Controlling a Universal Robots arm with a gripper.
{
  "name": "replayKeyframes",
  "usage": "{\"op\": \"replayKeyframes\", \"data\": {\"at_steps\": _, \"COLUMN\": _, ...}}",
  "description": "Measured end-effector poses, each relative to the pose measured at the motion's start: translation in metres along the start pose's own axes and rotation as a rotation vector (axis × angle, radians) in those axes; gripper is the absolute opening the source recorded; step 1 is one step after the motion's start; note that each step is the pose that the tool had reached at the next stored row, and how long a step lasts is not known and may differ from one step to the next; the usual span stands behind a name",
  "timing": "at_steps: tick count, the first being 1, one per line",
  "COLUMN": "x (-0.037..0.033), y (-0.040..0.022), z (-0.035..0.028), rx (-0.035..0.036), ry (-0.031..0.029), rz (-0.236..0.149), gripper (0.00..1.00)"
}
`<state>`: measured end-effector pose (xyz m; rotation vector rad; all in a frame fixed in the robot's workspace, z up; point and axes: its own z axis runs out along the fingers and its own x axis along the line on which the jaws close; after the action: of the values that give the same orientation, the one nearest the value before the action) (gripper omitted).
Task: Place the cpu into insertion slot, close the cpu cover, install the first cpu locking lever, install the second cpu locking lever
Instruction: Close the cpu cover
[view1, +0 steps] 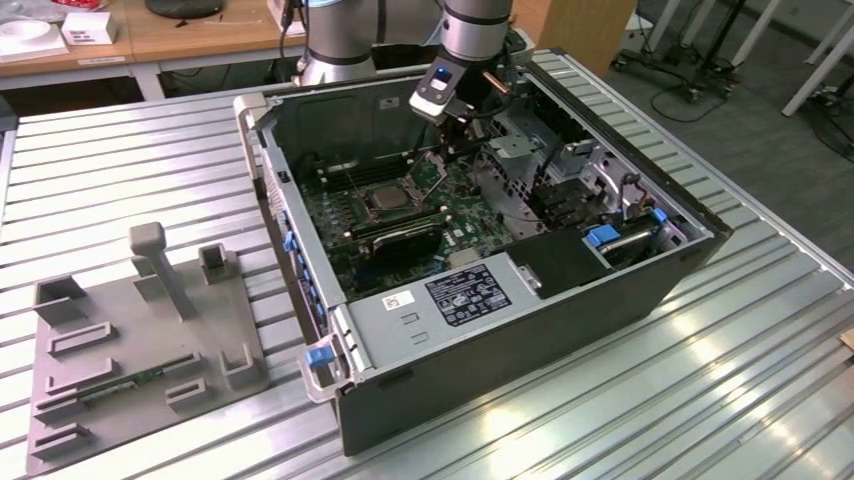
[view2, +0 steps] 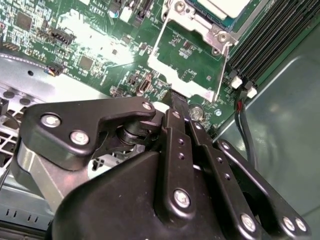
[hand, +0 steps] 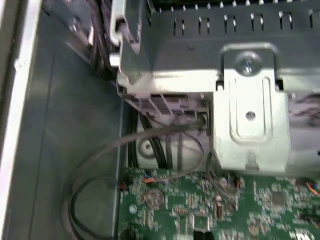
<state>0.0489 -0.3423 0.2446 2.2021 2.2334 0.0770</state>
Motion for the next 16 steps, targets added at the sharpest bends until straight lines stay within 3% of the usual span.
{"op": "replayKeyframes", "data": {"at_steps": 2, "x": 0.0000, "y": -0.0054, "z": 0.0001, "rx": -0.0072, "ry": -0.0003, "rz": 0.000, "gripper": 0.11}}
{"op": "replayKeyframes", "data": {"at_steps": 11, "x": 0.0004, "y": -0.0398, "z": 0.0005, "rx": -0.0464, "ry": -0.0007, "rz": -0.001, "gripper": 0.11}}
{"op": "replayKeyframes", "data": {"at_steps": 16, "x": 0.0007, "y": -0.0514, "z": 0.0006, "rx": -0.0565, "ry": -0.0010, "rz": -0.002, "gripper": 0.11}}
